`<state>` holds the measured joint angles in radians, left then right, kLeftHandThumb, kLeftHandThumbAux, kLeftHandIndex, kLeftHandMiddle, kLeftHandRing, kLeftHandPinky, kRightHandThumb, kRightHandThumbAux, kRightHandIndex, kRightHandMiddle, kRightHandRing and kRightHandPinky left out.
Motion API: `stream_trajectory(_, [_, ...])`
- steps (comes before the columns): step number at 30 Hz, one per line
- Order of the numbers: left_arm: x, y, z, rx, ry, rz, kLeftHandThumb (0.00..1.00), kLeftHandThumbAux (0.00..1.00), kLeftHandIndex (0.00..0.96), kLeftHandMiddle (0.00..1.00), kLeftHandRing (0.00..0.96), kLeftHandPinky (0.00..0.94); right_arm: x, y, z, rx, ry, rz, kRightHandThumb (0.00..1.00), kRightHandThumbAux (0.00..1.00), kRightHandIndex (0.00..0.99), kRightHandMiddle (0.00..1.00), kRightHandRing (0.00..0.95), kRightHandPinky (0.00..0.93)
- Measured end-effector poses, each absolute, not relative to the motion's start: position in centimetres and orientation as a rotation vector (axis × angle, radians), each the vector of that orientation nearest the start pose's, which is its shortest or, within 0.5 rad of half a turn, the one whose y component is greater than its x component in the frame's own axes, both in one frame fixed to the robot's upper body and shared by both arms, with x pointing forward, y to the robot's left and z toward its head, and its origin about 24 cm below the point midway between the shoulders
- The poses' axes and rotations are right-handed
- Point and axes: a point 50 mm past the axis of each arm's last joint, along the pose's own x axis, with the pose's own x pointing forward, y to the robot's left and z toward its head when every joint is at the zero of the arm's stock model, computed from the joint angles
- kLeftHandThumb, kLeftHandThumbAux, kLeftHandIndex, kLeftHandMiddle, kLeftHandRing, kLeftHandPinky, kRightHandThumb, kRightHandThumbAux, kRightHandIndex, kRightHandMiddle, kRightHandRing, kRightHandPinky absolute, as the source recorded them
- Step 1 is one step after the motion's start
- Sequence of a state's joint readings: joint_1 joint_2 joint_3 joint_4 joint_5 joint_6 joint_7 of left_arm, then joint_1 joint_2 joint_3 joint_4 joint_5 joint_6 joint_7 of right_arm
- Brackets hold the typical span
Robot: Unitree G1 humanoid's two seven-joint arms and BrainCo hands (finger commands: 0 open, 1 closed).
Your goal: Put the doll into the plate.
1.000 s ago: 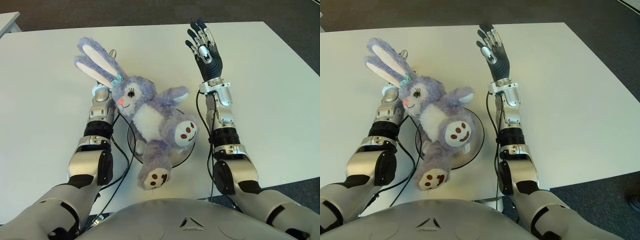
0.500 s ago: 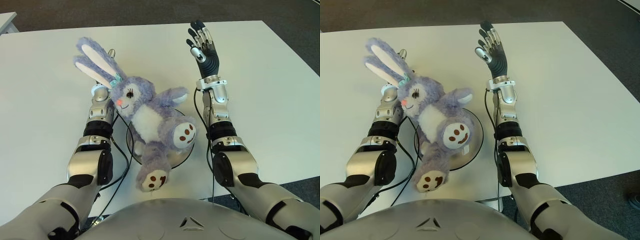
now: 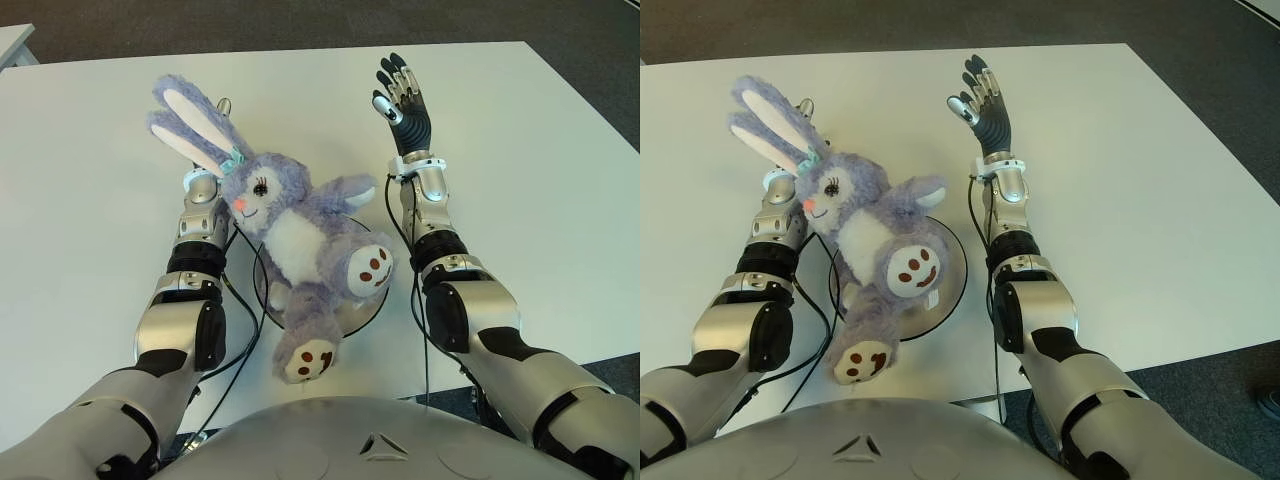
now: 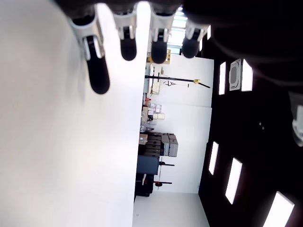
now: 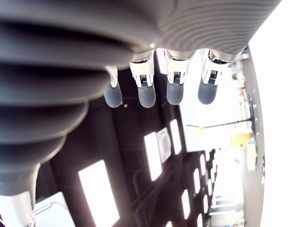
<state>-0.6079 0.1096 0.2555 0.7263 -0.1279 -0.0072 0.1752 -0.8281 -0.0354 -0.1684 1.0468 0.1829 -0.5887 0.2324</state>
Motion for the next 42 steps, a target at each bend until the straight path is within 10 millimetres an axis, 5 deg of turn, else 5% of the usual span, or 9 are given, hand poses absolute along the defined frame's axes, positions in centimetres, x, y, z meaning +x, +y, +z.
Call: stream_trajectory(42, [35.5, 19.6, 5.7, -0.121, 0.102, 0.292, 0.000, 0.370, 0.000, 0.083, 0.045, 0.000, 38.7, -14.2, 8.3, 0.107, -0.087, 0.083, 0.000, 0.642, 0.000, 0.000, 0.000, 0.000])
